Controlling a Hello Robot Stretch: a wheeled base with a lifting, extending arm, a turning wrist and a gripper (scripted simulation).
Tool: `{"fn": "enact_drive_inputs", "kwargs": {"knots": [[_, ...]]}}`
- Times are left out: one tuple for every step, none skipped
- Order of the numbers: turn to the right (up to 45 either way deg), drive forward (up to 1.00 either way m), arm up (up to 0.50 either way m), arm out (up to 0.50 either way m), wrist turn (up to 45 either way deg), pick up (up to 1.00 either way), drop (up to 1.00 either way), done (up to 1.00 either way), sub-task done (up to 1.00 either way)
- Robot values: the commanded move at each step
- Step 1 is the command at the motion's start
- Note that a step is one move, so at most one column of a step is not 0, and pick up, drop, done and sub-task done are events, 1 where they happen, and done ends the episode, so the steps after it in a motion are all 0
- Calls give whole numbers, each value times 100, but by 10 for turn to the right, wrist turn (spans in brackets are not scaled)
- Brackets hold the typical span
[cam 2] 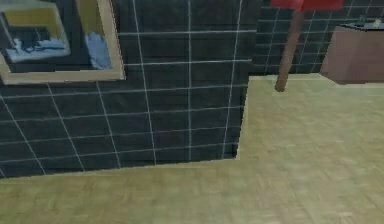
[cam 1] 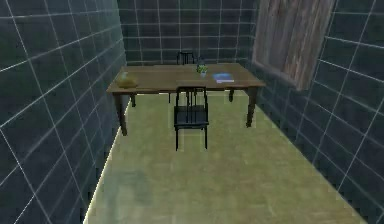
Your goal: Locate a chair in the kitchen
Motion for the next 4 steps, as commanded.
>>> {"fn": "enact_drive_inputs", "kwargs": {"knots": [[0, 100, 0, 0, 0, 0, 0, 0, 0], [90, 0, 0, 0, 0, 0, 0, 0, 0], [0, 15, 0, 0, 0, 0, 0, 0, 0], [-90, 0, 0, 0, 0, 0, 0, 0, 0]]}}
